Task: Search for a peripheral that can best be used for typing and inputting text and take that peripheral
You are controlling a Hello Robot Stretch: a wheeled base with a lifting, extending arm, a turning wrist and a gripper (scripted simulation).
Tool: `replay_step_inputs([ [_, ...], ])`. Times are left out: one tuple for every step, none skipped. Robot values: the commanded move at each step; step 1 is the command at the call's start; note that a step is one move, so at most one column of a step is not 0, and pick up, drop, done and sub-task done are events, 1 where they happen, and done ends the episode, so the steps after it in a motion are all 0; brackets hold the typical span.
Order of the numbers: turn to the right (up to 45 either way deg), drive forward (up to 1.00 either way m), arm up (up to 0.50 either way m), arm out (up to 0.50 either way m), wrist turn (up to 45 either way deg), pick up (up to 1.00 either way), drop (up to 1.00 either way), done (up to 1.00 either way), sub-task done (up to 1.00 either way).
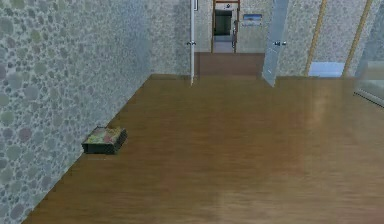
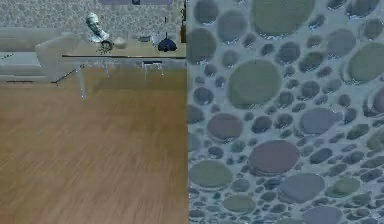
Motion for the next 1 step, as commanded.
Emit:
replay_step_inputs([
  [30.0,0.0,0.0,0.0,0.0,0.0,0.0,0.0,0.0],
])
